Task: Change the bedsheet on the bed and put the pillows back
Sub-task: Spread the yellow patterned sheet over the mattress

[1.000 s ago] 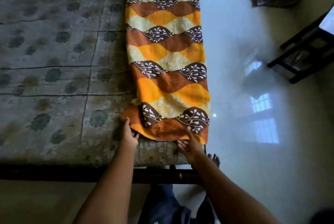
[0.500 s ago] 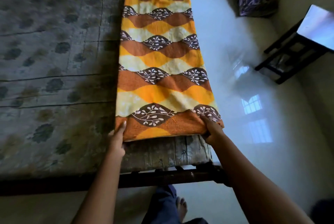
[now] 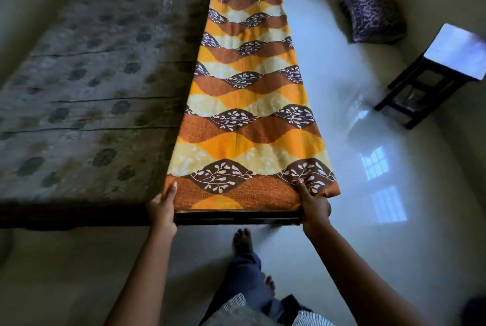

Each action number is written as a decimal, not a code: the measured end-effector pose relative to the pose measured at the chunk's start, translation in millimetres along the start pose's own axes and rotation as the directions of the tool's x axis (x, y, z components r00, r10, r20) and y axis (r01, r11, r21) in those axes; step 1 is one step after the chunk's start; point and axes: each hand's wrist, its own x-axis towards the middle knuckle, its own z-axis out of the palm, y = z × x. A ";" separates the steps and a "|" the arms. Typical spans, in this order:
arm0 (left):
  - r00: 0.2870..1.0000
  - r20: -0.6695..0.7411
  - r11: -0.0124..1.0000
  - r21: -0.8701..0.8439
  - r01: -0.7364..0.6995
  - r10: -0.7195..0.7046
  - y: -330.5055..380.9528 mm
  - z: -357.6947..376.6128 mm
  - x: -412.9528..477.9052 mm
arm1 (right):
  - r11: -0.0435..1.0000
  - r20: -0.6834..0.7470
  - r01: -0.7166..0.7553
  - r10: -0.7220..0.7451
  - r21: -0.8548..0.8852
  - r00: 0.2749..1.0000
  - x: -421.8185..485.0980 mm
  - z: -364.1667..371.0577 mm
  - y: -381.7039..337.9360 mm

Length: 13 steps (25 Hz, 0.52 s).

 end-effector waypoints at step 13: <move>0.969 0.031 0.963 0.129 0.238 -0.244 -79.8 -51.9 -28.9 | 0.982 0.074 -0.147 0.157 -0.115 0.985 -28.4 -54.3 75.2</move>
